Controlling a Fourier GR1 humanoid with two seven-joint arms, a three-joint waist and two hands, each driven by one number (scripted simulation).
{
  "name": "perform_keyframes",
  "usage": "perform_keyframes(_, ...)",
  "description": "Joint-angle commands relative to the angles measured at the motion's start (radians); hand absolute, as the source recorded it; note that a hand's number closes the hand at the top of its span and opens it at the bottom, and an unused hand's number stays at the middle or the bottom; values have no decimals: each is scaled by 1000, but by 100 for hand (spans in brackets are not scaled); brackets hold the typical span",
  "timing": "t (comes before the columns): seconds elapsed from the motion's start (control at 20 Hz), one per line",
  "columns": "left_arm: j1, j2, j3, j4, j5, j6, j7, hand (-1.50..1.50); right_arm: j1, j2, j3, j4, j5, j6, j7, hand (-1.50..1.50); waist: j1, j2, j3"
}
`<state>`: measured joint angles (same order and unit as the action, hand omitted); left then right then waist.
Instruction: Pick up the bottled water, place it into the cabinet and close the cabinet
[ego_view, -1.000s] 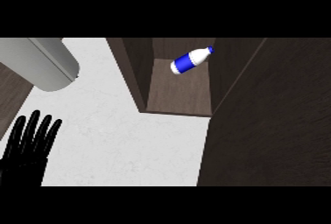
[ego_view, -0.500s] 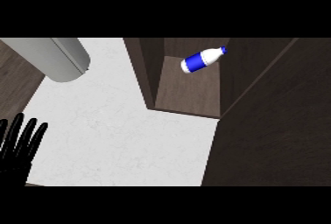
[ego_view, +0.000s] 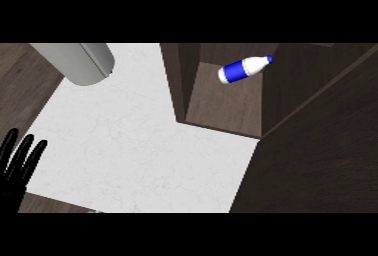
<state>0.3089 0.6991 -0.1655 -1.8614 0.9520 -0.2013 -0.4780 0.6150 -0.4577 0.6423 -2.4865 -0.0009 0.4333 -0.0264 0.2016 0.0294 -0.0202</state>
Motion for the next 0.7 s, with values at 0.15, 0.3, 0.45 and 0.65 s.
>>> perform_keyframes(0.15,-13,35,20,12,13,-29,22,-150,-175,-37,90,-38,40,92,102,-150,53,9,-8)
perform_keyframes(0.3,-10,36,29,17,25,-36,20,-150,-221,-35,80,-37,28,96,112,150,55,5,-8)
perform_keyframes(0.45,-21,41,34,23,27,-48,21,-150,-238,-28,72,-27,14,86,128,150,40,6,-10)
perform_keyframes(0.65,-16,52,33,29,26,-54,31,-150,-278,-45,70,-19,15,106,151,150,39,4,-11)
